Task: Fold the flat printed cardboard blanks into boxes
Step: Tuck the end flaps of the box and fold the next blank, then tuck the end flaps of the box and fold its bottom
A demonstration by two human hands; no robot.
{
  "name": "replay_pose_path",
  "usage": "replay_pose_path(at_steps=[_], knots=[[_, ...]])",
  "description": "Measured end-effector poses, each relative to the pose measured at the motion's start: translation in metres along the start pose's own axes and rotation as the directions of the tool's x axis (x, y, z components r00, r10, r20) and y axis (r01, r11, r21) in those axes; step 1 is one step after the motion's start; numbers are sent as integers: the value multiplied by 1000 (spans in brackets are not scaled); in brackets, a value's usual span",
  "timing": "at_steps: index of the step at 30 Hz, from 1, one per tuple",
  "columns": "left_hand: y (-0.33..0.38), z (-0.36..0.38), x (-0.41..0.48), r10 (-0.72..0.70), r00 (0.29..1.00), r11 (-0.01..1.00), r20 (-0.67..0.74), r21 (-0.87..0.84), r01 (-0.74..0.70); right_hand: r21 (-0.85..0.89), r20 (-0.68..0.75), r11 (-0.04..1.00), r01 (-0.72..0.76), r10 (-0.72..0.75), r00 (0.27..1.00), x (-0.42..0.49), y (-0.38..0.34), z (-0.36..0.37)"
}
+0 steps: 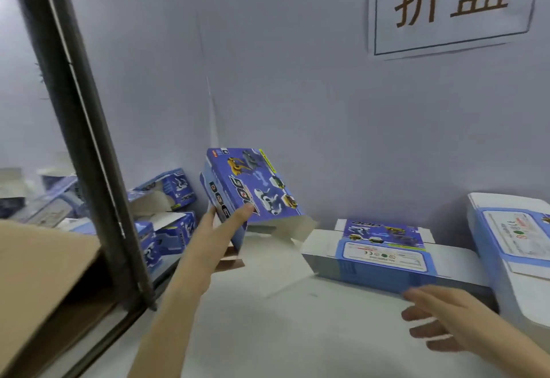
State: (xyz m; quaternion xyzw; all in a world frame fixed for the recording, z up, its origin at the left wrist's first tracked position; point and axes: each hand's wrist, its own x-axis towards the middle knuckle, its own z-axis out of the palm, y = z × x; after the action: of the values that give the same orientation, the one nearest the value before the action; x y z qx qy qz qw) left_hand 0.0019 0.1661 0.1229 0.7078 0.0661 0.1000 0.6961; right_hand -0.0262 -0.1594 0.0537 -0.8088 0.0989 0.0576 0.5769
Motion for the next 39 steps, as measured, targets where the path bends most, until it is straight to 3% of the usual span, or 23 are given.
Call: replay_pose_path(at_steps=[3, 5, 6, 7, 8, 10, 12, 15, 17, 21, 23, 26, 30, 33, 37, 39], knots=[[31, -52, 43, -12, 984, 977, -175, -212, -25, -46, 25, 999, -5, 7, 1000, -3, -1, 7], [61, -78, 72, 13, 983, 812, -181, -573, -116, -44, 22, 999, -5, 6, 1000, -3, -2, 12], [72, -85, 83, 28, 980, 703, -199, -692, -161, -41, 18, 999, -6, 6, 1000, -3, -3, 14], [77, -88, 92, 46, 978, 670, -205, -720, -183, -44, 19, 999, -2, 3, 1000, -2, -3, 17], [77, -82, 95, 71, 978, 727, -198, -661, -187, -54, 28, 999, 5, -4, 1000, -3, -3, 19], [53, -52, 96, 130, 979, 924, -156, -338, -177, -91, 49, 996, 10, -5, 999, -3, -3, 24], [12, -8, 86, 241, 971, 968, 3, 67, -240, -135, 78, 991, 11, -1, 997, -3, -2, 28], [-56, 61, 68, 290, 883, 737, 371, 502, -453, -198, 121, 980, 20, 4, 993, -2, -1, 32], [-88, 105, 64, 242, 844, 598, 479, 611, -519, -218, 129, 976, 20, 8, 992, -2, -1, 31], [-109, 172, 64, 239, 760, 216, 604, 730, -648, -223, 108, 974, 28, -3, 994, 1, -2, 23], [-116, 192, 69, 235, 716, 141, 657, 706, -694, -212, 93, 977, 36, -17, 996, 1, -3, 17], [-132, 206, 74, 246, 695, 123, 676, 690, -714, -188, 58, 981, 50, -40, 998, 1, -4, 10], [-150, 203, 68, 390, 704, 249, 594, 668, -702, -127, -13, 989, 73, -75, 997, 3, -3, 5], [-142, 186, 59, 464, 678, 207, 571, 674, -709, -93, -84, 991, 100, -108, 991, 3, -1, 2], [-96, 149, 38, 717, 650, 304, 252, 726, -617, -63, -157, 984, 169, -177, 972, 0, -2, 0], [-73, 133, 31, 823, 568, 408, 7, 689, -600, -18, -229, 971, 238, -236, 944, -2, -6, 1]])
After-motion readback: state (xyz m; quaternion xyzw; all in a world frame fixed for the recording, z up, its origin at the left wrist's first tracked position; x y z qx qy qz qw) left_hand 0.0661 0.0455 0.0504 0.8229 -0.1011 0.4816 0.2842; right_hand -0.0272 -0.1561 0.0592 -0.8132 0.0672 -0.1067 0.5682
